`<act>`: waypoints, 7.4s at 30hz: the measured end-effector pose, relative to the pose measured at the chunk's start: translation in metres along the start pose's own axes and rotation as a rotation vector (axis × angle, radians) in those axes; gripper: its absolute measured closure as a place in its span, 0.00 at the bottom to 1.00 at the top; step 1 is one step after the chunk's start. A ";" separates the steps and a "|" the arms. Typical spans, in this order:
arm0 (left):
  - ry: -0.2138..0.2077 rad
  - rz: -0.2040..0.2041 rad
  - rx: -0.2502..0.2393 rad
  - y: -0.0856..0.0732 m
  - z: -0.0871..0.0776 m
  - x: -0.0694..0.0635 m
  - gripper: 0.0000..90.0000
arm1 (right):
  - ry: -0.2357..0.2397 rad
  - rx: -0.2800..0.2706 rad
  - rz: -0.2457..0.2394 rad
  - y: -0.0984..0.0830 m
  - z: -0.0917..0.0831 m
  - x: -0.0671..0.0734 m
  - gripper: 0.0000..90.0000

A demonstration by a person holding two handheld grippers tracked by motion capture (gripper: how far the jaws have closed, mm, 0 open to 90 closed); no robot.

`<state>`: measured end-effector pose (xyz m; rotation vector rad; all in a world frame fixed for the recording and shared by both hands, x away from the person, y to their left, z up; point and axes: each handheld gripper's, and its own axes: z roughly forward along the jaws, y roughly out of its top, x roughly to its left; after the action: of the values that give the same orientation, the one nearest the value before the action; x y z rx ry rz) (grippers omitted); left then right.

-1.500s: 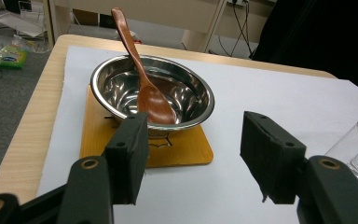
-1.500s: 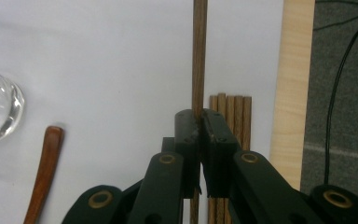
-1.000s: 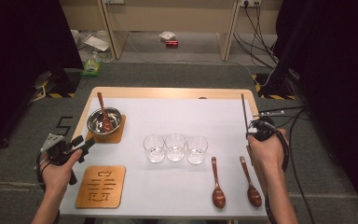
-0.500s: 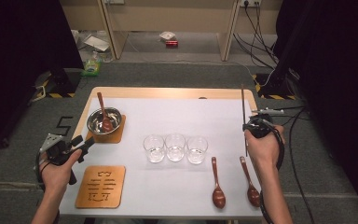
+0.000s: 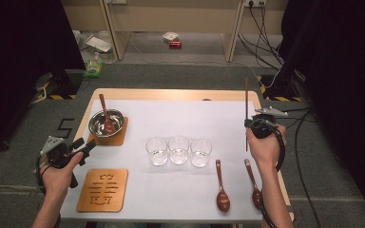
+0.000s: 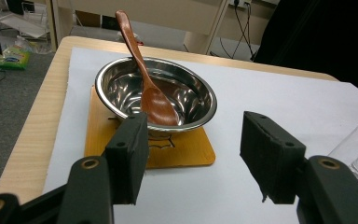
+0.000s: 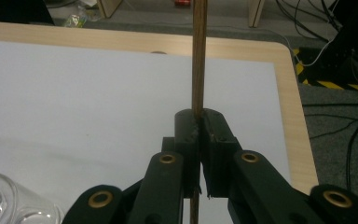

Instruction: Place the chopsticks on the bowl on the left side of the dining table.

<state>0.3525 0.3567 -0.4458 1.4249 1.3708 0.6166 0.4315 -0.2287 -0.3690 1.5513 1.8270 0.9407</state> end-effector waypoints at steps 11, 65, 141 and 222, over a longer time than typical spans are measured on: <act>0.001 -0.002 -0.004 0.000 -0.001 0.001 0.46 | 0.010 -0.058 0.004 0.002 0.008 0.007 0.96; 0.008 -0.008 -0.009 0.001 -0.003 0.004 0.46 | 0.100 -0.172 -0.027 0.017 0.029 0.057 0.96; -0.038 0.027 -0.018 0.014 0.008 -0.015 0.46 | 0.219 -0.211 -0.072 0.032 0.043 0.122 0.96; -0.430 0.111 0.033 0.135 0.166 -0.218 0.54 | 0.305 -0.199 -0.131 0.032 0.051 0.174 0.96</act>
<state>0.5066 0.1235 -0.3225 1.5600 0.9712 0.3311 0.4604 -0.0466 -0.3699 1.2042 1.9426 1.3094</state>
